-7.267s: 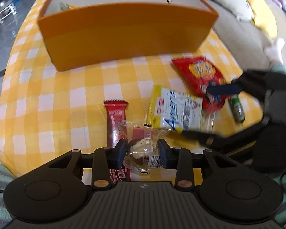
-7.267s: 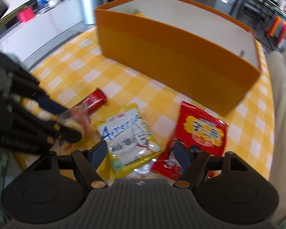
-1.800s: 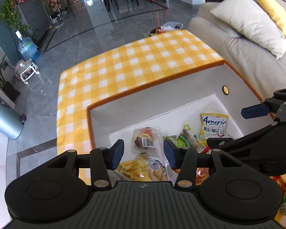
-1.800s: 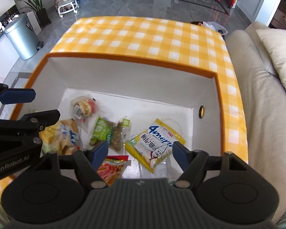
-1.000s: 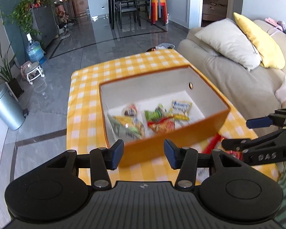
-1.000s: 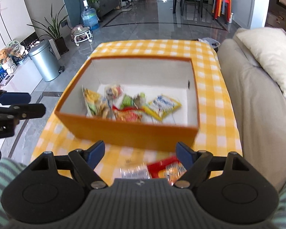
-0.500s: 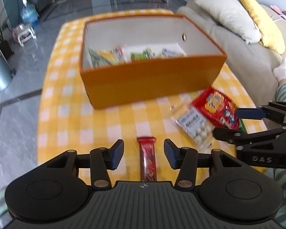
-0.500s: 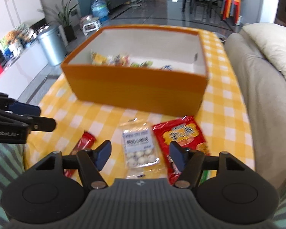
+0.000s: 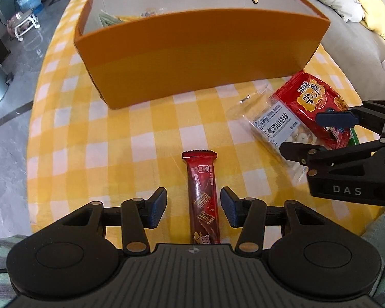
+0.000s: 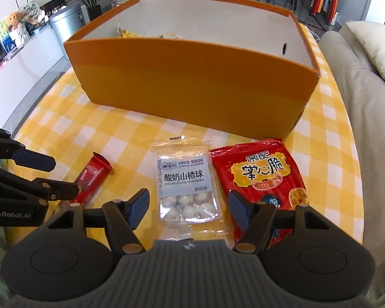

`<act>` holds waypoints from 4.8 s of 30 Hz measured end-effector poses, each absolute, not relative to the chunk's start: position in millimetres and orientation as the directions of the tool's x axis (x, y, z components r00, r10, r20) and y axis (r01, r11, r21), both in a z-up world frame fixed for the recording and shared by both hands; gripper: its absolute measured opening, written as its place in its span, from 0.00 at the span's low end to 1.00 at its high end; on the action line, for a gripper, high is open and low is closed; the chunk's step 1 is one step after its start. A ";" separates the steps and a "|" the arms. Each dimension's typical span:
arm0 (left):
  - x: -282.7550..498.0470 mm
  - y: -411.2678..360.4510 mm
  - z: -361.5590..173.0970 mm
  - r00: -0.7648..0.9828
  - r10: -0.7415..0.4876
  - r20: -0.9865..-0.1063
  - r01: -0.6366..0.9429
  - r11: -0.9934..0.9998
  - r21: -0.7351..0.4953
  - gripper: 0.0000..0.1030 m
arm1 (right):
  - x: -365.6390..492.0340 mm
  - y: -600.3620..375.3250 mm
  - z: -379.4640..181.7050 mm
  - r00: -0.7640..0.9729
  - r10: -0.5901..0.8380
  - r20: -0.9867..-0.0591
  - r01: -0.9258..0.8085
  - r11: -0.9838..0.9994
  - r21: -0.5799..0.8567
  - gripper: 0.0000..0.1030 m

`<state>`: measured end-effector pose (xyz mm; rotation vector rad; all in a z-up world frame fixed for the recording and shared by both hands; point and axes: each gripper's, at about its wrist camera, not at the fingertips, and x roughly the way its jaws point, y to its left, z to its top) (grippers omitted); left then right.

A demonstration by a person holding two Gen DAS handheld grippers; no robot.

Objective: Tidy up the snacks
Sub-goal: 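Grasp the red wafer bar with left tool while right tool grasps yogurt ball pack, then carry the wafer bar and yogurt ball pack over the orange box, then open both tools to release the wafer bar and yogurt pack into the box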

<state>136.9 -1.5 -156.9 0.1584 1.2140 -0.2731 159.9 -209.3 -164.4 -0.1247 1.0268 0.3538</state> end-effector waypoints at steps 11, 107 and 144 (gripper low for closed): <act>142.7 -8.3 -174.7 0.278 -0.112 -0.954 0.302 0.953 -0.024 0.57 | 173.0 -198.0 -177.7 0.471 0.217 -0.855 -0.387 0.922 0.021 0.65; 227.8 -31.1 -4.2 0.680 -0.186 -0.709 0.309 0.950 0.048 0.24 | 242.4 -255.2 -19.0 0.693 0.218 -0.687 -0.250 0.967 0.055 0.55; 339.8 -54.1 -109.1 0.491 -0.079 -0.868 0.361 0.925 0.120 0.24 | 376.7 -191.6 -125.3 0.576 0.023 -0.817 -0.408 0.875 -0.262 0.55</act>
